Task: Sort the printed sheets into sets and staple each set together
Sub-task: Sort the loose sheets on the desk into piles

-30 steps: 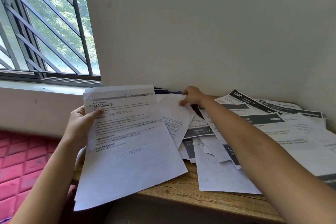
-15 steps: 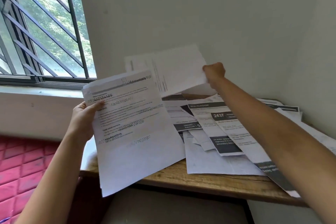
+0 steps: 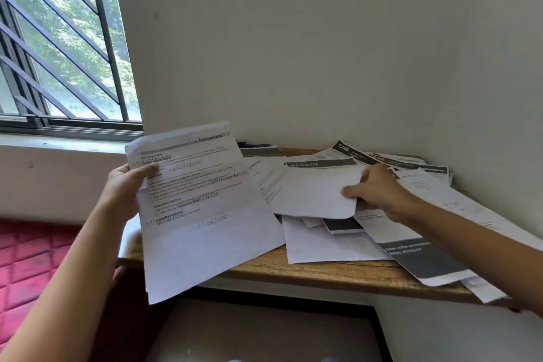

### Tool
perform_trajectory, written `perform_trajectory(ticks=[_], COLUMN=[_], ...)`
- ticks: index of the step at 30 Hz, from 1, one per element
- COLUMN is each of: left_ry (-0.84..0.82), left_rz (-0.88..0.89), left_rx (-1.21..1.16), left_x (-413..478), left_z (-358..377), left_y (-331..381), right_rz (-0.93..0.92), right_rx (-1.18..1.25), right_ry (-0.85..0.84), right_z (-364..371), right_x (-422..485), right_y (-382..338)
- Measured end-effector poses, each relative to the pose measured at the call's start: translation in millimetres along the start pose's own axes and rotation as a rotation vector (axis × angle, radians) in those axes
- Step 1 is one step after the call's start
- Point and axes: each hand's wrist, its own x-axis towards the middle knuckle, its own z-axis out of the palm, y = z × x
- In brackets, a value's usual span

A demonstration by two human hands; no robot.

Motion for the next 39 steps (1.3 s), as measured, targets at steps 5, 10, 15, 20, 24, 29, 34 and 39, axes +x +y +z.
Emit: perform_trajectory(ticks=[5, 10, 15, 20, 24, 29, 34, 39], left_ry=[0.005, 0.024, 0.032, 0.017, 0.006, -0.010, -0.016, -0.009], left_rz=[0.017, -0.006, -0.010, -0.013, -0.012, -0.010, -0.062, -0.093], left_rx=[0.048, 0.073, 0.045, 0.042, 0.042, 0.024, -0.064, -0.104], left_x=[3, 3, 5, 11, 15, 16, 17, 27], left_z=[1, -1, -3, -4, -5, -7, -10, -16], left_y=[-9, -17, -24, -27, -29, -29, -24, -18], right_rz=[-0.031, -0.296, -0.259, -0.181, -0.201, -0.285, -0.288, -0.223], right_rx=[-0.790, -0.841, -0.976, -0.986, -0.921, -0.561, -0.141, 0.195], right_ry=[-0.255, -0.115, -0.283, -0.302, -0.263, -0.072, -0.161, -0.323], right_z=[-11, -1, 40, 61, 64, 63, 72, 91], right_x=[-20, 37, 90, 105, 111, 112, 114, 98], right_y=[-22, -37, -27, -29, -33, -39, -41, -46])
